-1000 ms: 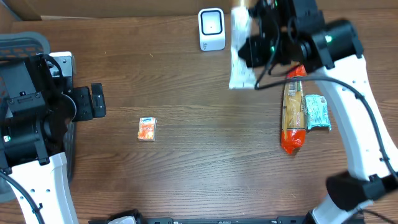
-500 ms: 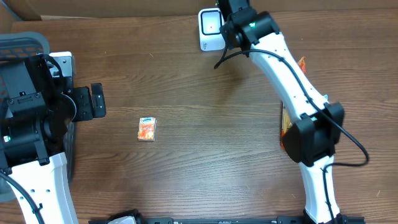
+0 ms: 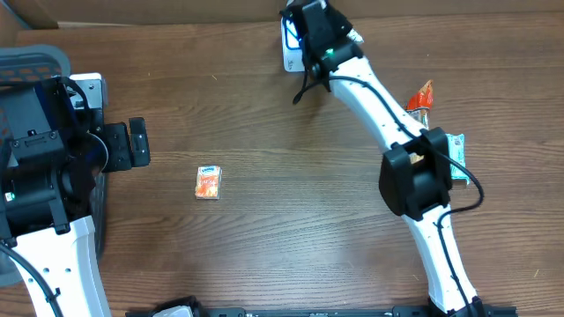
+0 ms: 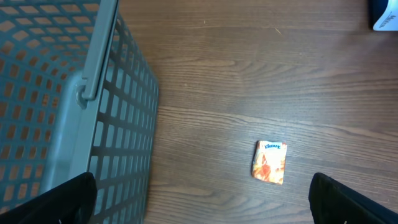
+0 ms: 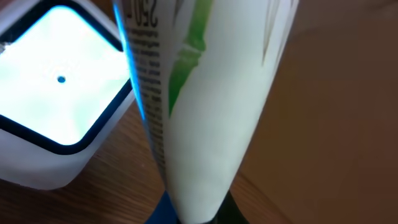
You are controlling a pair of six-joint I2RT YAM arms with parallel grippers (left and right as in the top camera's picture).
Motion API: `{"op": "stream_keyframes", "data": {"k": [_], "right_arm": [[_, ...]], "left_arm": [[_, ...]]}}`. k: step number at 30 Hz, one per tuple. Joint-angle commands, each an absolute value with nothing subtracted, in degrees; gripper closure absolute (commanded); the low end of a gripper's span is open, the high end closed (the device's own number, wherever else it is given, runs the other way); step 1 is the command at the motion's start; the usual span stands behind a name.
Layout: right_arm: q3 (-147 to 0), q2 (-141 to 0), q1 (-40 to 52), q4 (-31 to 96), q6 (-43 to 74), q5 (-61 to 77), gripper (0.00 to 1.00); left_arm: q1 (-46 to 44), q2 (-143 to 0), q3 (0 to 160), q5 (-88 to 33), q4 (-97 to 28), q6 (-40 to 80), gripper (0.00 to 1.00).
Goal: Scan the item barcode
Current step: 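Present the white tube's barcode to the white scanner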
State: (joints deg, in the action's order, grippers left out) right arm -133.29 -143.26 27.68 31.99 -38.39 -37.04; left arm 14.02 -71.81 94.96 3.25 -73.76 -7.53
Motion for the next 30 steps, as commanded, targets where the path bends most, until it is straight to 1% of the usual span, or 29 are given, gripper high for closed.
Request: {"op": "stream_keyframes", "data": {"k": [1,23,27,30], "right_arm": [[-135.0,-145.6,28.77,29.82,-43.59,-45.41,0.96],[-134.96,-146.1,28.93,33.34,-43.53,-46.48,0.96],[-134.96,-145.27,29.1,33.93,-39.83,-45.87,0.96],[-134.98,-143.37,29.26,37.17,-38.2,-42.0,0.96]], "left_arm": [[14.22,-71.9,95.74,2.98,-73.67,-8.14,0.0],[14.24,-71.9,95.74,2.98,-73.67,-8.16,0.0],[14.24,-71.9,95.74,2.98,-73.67,-8.14,0.0],[14.24,-71.9,95.74,2.98,-73.67,-8.16,0.0]]}}
